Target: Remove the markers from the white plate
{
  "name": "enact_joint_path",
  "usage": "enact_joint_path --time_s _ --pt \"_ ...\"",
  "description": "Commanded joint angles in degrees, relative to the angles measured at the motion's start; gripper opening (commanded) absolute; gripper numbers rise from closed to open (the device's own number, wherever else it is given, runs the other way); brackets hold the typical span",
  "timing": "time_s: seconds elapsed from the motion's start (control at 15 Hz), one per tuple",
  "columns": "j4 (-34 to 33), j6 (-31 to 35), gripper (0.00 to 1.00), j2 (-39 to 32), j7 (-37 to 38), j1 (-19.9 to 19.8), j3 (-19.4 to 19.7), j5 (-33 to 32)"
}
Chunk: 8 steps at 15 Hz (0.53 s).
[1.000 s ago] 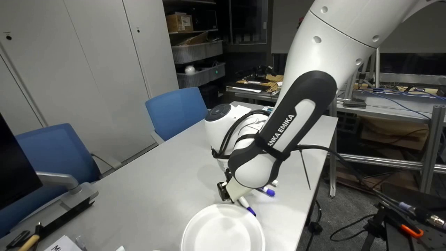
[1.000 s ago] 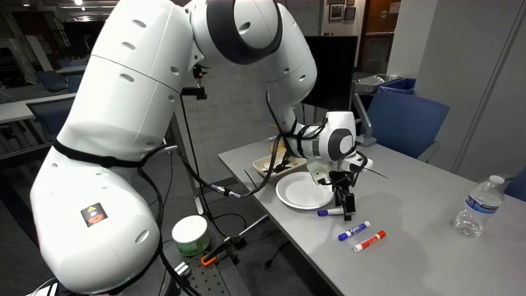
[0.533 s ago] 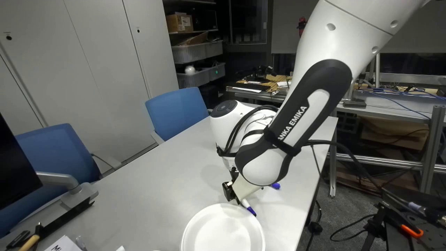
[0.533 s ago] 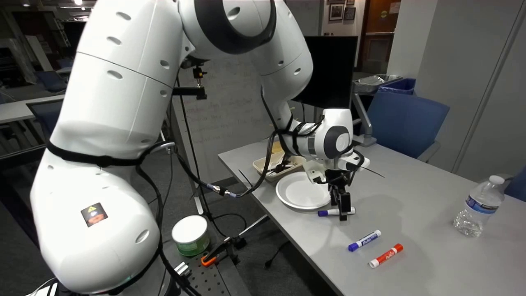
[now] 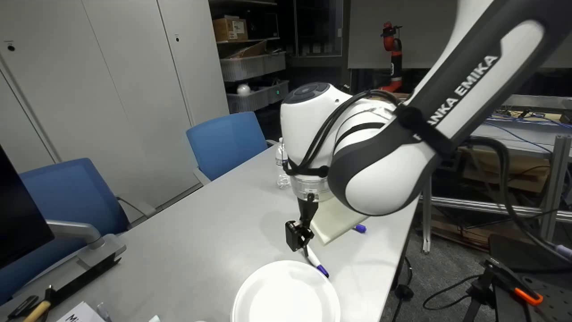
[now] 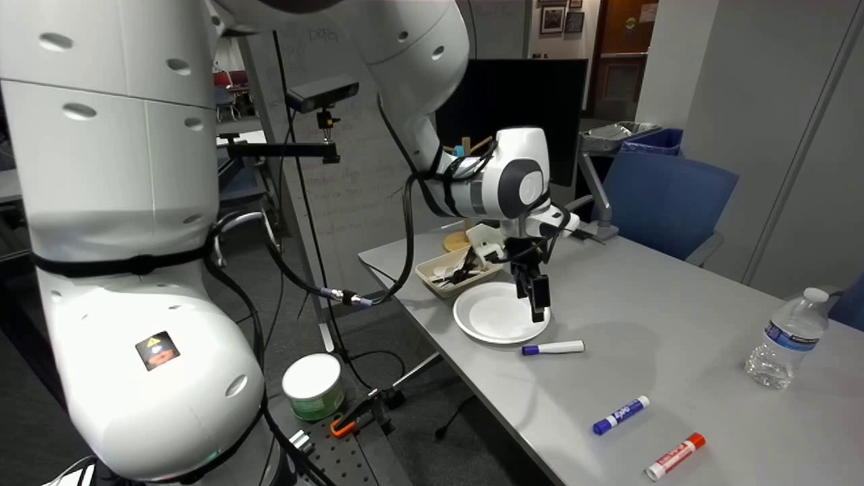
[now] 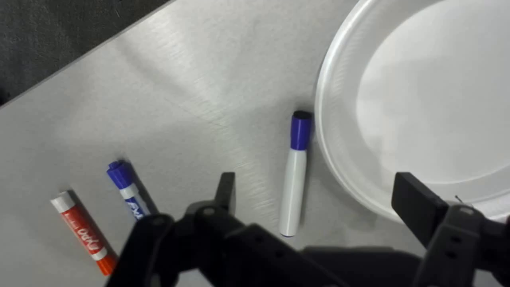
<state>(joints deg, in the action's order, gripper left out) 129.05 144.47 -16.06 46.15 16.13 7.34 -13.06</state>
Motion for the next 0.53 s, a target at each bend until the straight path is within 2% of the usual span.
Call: enact_joint_path --time_s 0.0,0.33,0.4,0.47 --pt "7.6 0.0 1.00 9.8 -3.9 -2.0 -4.6 1.5" --pt "13.3 -0.8 1.00 17.9 -5.4 -3.0 -9.1 3.2" --pt "9.7 -0.3 1.00 13.1 -2.5 -3.5 -9.1 1.1" --pt "10.7 -0.4 1.00 14.5 -3.0 -3.7 -9.9 1.6"
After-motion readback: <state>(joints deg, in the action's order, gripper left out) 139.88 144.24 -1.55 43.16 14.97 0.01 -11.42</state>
